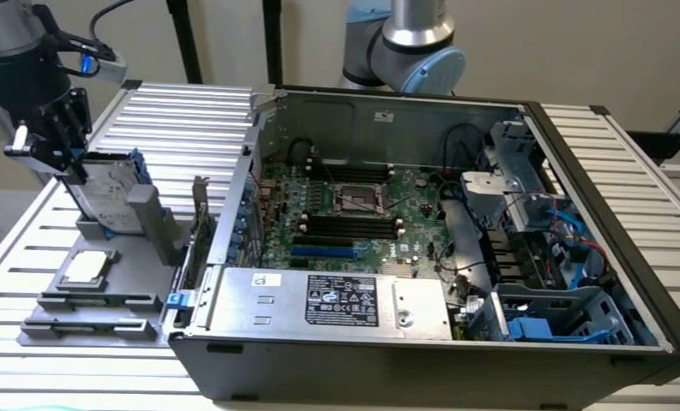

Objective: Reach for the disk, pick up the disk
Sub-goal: 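Pick up the disk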

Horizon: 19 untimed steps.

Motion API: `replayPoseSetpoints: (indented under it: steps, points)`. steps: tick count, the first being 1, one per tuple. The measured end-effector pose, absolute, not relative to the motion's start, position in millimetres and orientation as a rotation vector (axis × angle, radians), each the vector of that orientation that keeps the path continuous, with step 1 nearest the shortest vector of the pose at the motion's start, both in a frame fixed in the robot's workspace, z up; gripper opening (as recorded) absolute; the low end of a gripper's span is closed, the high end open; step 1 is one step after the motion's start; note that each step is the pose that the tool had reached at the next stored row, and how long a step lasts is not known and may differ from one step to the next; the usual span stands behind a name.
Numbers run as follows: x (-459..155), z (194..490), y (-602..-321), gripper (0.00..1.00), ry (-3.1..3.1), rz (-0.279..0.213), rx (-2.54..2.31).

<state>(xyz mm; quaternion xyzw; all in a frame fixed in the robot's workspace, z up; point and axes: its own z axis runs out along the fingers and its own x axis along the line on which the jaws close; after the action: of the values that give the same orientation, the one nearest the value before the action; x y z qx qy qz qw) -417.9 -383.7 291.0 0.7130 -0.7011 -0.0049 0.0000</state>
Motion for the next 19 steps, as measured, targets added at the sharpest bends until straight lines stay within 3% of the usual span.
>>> replayPoseSetpoints:
  steps: [19]
  points:
    - [-417.9,291.0,-384.2,0.33,-2.204,-0.013,2.241]
